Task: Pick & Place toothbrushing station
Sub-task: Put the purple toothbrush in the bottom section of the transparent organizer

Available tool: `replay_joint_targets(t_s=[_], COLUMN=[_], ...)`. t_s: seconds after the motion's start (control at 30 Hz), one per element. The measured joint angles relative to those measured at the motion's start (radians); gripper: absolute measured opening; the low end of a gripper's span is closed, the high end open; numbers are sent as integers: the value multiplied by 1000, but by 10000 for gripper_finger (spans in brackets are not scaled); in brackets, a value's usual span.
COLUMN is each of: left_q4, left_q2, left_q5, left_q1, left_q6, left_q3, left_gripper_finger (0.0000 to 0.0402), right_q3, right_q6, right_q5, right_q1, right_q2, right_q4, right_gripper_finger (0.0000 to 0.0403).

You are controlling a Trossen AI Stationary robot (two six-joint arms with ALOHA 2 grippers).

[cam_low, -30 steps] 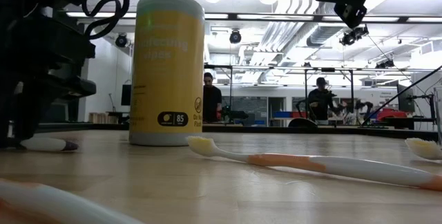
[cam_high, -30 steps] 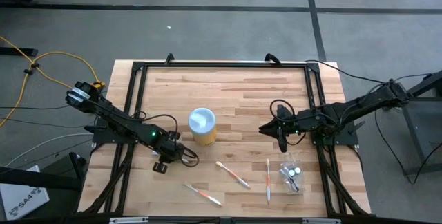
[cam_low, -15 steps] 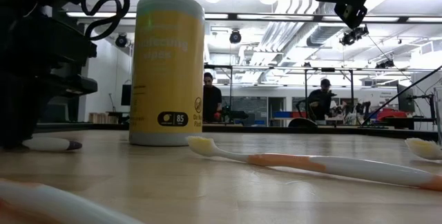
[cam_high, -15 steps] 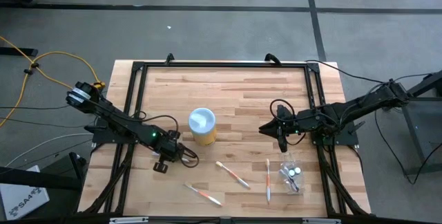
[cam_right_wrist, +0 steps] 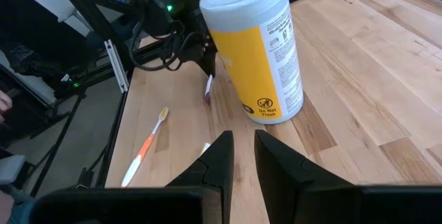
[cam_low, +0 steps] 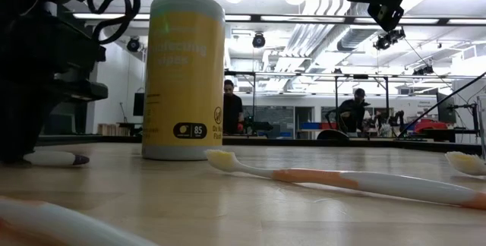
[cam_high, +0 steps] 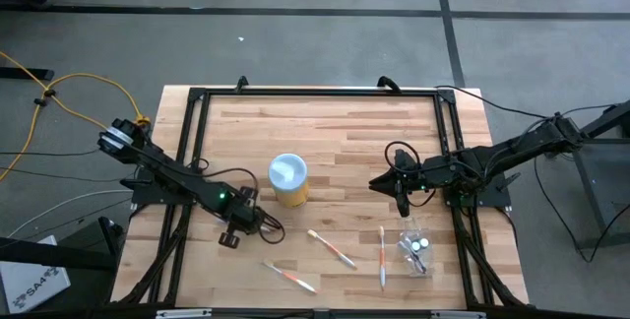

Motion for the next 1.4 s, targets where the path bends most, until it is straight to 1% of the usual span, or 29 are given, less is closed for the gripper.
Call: replay_joint_targets(t_s=[0.2,0.63,0.8,0.93,1.07,1.2,1.4], left_q4=[-94,-157,-220,-263,-305,-384,-518], left_q2=[3,0,-1,-1,-1,-1,-2], left_q5=[29,24,1,-30,-85,-169,-324], left_q1=[-5,-11,-11,-27,-63,-107,-175], left_q6=[20,84,94,121,176,194,185], left_q3=[81,202,260,312,380,468,594], left_gripper_finger=[3,3,3,3,3,3,3], right_q3=[0,-2,-2,-2,0,2,0], right_q6=[-3,-8,-8,-8,-8,-8,-9], right_q5=[0,0,-2,-5,-5,-20,-23], right_q1=[0,0,0,0,0,0,0], right_q2=[0,33,60,77,103,115,116], right_q4=[-4,-7,-9,-15,-2,37,39], right_gripper_finger=[52,52,52,52,52,52,52])
